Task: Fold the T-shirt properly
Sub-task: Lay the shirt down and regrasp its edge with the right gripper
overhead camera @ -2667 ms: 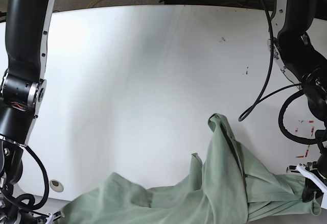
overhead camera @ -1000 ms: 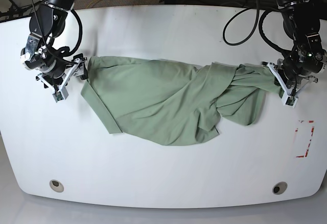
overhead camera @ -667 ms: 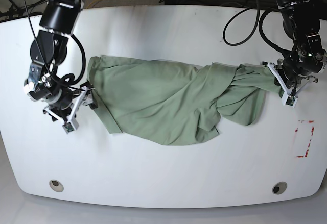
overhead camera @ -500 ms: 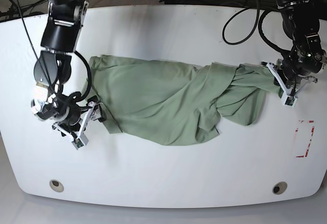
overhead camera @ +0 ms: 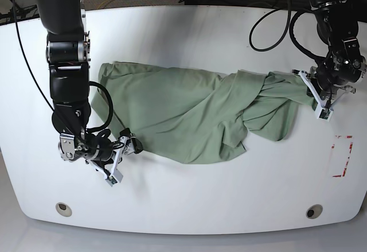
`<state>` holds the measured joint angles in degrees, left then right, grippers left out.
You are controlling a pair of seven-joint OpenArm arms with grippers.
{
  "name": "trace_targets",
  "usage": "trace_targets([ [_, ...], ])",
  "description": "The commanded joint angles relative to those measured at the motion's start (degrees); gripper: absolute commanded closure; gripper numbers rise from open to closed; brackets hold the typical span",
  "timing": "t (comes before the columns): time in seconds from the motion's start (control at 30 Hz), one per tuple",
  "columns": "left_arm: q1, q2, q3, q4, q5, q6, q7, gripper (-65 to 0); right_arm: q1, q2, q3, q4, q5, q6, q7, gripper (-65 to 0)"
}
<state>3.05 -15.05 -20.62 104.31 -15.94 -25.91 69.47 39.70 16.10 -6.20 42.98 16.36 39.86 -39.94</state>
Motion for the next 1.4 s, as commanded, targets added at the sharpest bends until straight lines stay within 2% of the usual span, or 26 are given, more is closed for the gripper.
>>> trace_targets([
  [0.0, -0.63, -0.47, -0.17, 0.96, -0.36, 0.11, -0.77, 0.0, 3.86, -0.58, -1.58, -4.34, 0.91, 0.14, 5.35, -47.4],
  [0.2, -0.63, -0.38, -0.17, 0.96, -0.36, 0.11, -0.77, 0.0, 7.46, -1.37, -5.45, -14.89, 0.91, 0.14, 12.21, -47.4],
  [0.37, -0.81, -0.38, -0.17, 0.96, -0.36, 0.11, -0.77, 0.0, 7.46, -3.48, -9.14, -17.27, 0.91, 0.14, 15.72, -47.6],
  [0.57, -0.81, -0.38, -0.08, 0.96, -0.36, 0.11, -0.77, 0.0, 7.11, -4.54, -9.50, -21.14, 0.74, 0.14, 19.15, -47.6],
  [0.67, -0.63, -0.38, -0.08, 1.05, -0.36, 0.11, -0.77, 0.0, 7.02, -5.06, -9.50, -22.98, -1.72, 0.14, 20.56, -47.6],
  [0.87, -0.54, -0.38, -0.08, 1.05, -0.36, 0.11, -0.77, 0.0, 4.56, -7.26, -9.23, -21.22, -8.40, 0.14, 20.38, -47.4],
  [1.07, -0.54, -0.38, -0.08, 0.96, -0.36, 0.11, -0.77, 0.0, 2.63, -7.70, -9.32, -15.07, -8.58, 0.14, 16.25, -47.4],
  [1.2, -0.63, -0.38, -0.08, 0.96, -0.36, 0.11, -0.77, 0.0, 2.54, -9.20, -9.41, -14.19, -8.67, 0.14, 14.93, -47.4],
  [1.37, -0.90, -0.38, -0.08, 0.96, -0.36, 0.11, -0.77, 0.0, 2.45, -9.55, -9.41, -14.19, -8.76, 0.14, 14.76, -47.4],
])
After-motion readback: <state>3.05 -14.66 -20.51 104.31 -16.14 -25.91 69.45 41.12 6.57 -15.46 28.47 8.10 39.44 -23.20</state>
